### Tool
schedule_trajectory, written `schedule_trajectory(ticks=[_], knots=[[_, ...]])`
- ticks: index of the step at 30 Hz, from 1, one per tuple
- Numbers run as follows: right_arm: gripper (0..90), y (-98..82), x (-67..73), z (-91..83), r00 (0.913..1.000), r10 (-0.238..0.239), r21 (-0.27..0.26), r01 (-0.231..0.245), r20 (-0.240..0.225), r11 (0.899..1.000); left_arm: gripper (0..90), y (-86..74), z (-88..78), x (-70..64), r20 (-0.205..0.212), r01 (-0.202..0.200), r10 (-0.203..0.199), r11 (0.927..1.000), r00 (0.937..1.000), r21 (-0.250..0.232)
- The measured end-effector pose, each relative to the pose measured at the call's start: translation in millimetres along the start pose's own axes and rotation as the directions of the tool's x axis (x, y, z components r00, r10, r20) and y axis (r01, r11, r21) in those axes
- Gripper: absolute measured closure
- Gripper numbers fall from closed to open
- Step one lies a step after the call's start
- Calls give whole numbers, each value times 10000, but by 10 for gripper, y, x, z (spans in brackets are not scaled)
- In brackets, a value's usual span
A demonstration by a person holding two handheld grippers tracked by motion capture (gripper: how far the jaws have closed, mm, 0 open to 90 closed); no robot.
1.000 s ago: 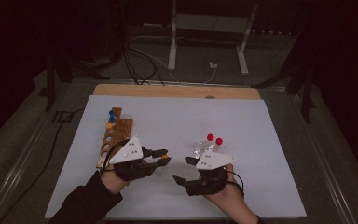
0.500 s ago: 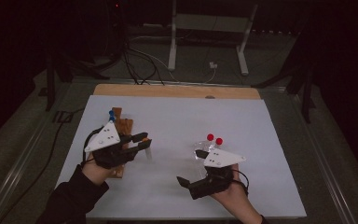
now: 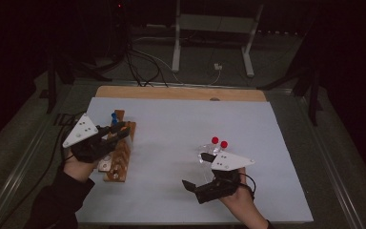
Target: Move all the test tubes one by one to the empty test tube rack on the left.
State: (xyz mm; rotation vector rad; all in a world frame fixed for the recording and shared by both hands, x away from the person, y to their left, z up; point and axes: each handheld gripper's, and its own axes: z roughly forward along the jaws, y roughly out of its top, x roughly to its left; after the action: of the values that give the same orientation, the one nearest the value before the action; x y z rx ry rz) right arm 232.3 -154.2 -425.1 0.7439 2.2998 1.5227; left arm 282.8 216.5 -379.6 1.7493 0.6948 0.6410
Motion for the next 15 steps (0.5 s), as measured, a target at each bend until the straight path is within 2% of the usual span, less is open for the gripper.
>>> schedule_trajectory(ticks=[7,11,15], knots=[[0,1,-9,-17,10000,9,-74,-9,24,10000,725,-65,-64,173,-872,184,-178,9998,9960,54],[0,-2,-14,-17,10000,19,-51,-19,12,10000,724,-92,-112,249,-1525,155,-136,9998,9882,108],[0,-3,-12,-16,10000,7,-40,-7,45,10000,725,-145,-133,318,-1944,225,-180,9995,9808,210]])
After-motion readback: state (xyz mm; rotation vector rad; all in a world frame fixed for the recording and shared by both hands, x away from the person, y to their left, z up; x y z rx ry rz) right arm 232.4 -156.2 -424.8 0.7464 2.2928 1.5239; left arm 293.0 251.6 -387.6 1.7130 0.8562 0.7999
